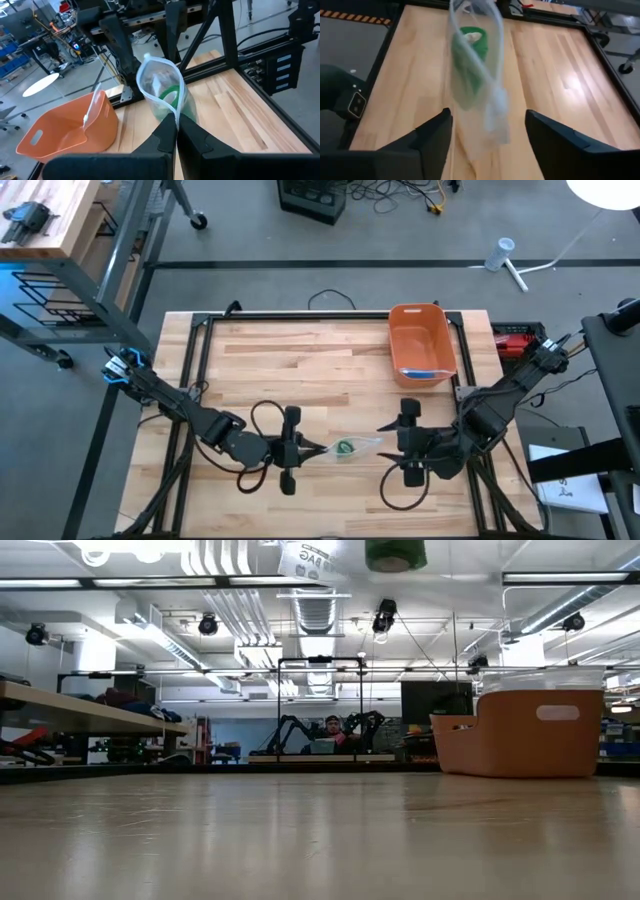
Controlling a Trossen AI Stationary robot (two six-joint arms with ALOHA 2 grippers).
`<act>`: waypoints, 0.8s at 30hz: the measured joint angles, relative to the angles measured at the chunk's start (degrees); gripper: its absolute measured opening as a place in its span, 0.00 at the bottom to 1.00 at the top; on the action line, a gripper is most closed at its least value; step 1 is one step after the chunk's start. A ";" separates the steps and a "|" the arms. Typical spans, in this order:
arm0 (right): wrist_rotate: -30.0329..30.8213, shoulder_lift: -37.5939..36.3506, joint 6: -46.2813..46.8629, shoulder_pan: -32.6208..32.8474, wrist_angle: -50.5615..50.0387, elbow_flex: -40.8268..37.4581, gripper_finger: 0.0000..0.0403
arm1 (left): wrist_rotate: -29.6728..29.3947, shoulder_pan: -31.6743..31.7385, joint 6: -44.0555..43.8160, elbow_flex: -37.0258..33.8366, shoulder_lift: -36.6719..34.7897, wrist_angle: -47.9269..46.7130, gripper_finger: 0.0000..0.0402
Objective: Roll bandage
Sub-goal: Close the zip bag
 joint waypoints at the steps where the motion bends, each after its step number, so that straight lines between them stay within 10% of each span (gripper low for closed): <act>1: -0.18 0.14 -0.07 0.00 0.19 0.00 0.60 | -0.02 0.02 0.00 0.00 0.00 -0.14 0.00; 24: -6.11 -0.01 -2.53 -0.02 0.75 1.03 0.02 | 0.00 -0.43 0.20 0.00 -0.02 -1.09 0.00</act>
